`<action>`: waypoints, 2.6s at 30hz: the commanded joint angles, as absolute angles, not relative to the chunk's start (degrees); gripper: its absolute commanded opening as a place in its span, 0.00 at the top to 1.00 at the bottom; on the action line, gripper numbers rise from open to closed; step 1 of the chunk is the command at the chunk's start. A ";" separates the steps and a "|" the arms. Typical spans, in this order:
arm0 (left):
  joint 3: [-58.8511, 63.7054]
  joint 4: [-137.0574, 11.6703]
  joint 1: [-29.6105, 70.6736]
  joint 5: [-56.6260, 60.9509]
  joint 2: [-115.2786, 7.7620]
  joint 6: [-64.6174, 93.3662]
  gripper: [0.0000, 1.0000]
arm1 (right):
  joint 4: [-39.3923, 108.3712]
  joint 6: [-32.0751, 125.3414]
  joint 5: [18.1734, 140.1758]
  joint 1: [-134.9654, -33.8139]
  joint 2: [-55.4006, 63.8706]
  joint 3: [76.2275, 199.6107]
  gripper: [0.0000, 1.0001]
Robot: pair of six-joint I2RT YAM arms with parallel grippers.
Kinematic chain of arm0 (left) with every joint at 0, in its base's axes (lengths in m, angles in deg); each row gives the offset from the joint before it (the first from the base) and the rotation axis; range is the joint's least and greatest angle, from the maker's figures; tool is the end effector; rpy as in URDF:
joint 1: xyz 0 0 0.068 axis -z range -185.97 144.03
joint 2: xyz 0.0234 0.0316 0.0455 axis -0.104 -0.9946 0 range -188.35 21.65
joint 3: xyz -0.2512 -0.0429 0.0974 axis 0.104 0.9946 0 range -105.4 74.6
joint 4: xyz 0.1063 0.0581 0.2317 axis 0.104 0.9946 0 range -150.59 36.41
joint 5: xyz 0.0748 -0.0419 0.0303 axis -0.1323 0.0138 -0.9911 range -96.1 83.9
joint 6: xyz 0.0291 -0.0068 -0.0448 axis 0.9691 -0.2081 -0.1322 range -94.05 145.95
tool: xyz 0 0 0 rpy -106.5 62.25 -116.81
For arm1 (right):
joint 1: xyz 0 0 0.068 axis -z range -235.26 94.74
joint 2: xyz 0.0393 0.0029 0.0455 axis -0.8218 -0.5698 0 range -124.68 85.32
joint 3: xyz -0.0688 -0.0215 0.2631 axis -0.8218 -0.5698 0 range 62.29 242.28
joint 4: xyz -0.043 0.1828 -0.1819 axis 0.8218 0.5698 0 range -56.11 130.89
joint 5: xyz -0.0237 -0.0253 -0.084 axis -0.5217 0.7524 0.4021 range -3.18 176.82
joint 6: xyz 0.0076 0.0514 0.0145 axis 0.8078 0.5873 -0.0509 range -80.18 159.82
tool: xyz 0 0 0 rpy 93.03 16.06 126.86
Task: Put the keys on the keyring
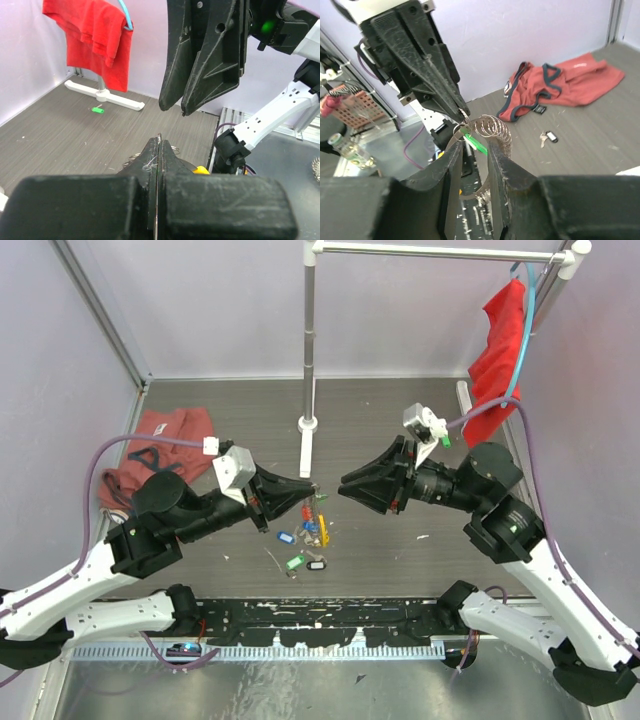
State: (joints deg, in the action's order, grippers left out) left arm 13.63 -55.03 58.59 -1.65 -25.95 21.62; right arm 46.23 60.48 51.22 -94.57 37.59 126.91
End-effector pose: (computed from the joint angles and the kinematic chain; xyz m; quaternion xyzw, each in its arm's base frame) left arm 0.0727 -0.1591 0.4384 0.3548 0.5535 -0.4470 0.6066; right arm 0.1122 0.1187 0.4455 -0.3263 0.6010 0.5292 0.5023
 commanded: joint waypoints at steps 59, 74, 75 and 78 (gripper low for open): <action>10.26 -57.49 58.72 8.36 -28.22 18.86 0.82 | 51.66 40.17 34.88 -94.67 34.46 134.57 0.99; 4.00 -40.59 58.77 5.17 -28.75 24.95 0.43 | 81.70 28.15 50.01 -99.76 26.31 151.98 0.99; 3.83 -40.48 58.74 5.20 -28.92 25.05 0.43 | 82.51 28.07 52.86 -102.20 25.73 152.87 0.99; 4.01 -40.46 58.73 5.28 -29.22 25.16 0.40 | 85.45 27.78 62.18 -110.30 23.24 156.06 0.99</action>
State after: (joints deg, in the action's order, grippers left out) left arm 5.78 -42.44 58.59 5.69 -28.81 24.02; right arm 80.77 29.64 50.28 -103.07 25.18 150.95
